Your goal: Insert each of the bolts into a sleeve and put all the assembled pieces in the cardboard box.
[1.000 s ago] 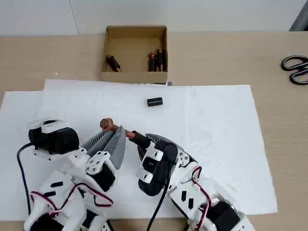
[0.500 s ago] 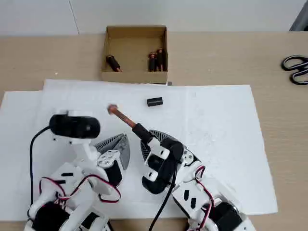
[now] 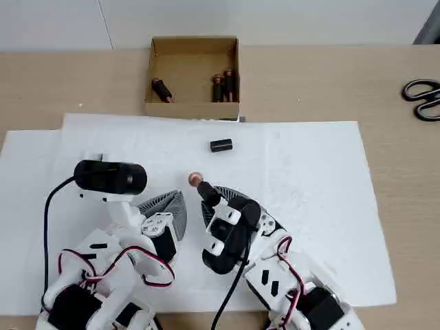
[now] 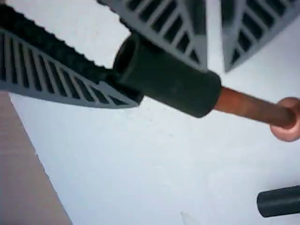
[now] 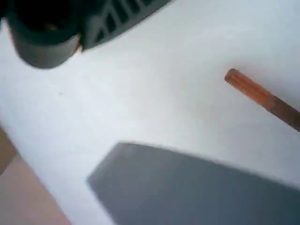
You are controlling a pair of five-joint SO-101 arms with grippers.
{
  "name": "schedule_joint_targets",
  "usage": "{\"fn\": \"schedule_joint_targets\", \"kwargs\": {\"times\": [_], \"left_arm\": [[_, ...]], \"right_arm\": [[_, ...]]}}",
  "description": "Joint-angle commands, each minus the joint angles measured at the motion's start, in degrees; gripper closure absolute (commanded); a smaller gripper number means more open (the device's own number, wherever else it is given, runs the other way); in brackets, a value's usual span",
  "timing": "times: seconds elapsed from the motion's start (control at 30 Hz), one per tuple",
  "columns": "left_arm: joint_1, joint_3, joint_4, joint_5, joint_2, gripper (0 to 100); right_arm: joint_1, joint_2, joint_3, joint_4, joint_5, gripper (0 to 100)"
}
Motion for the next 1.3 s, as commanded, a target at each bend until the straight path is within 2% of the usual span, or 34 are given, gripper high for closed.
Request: {"fn": "schedule_joint_targets", "kwargs": {"times": [0.0,0.37,0.53,0.63,0.8,1.1,1.27], "left_arm": [[-0.2,-0.5,-1.1,-0.1,0.7,99],[-0.8,0.6,-0.4,-2.0,0.6,99],[-9.0,3.9,0.2,-5.3,0.7,99],[-13.2,6.5,0.2,-6.4,0.7,99],[-13.6,5.8,0.2,-6.3,0.8,99],[-13.5,3.8,1.6,-6.2,1.4,99],[-16.1,-0.5,5.1,-5.5,13.7,99]], "right_arm": [[0.5,-0.9,-0.8,-2.1,-0.5,99.5],[0.9,-0.9,5.5,-1.5,-0.7,99.5],[7.5,-0.7,8.2,-1.0,-1.2,99.5],[10.6,-0.7,7.4,4.0,-5.5,99.5],[10.7,-0.6,2.1,15.0,-13.0,99.5],[10.9,-0.5,-4.8,25.5,-17.3,99.5],[15.2,5.8,-6.9,26.2,-18.3,99.7]]}}
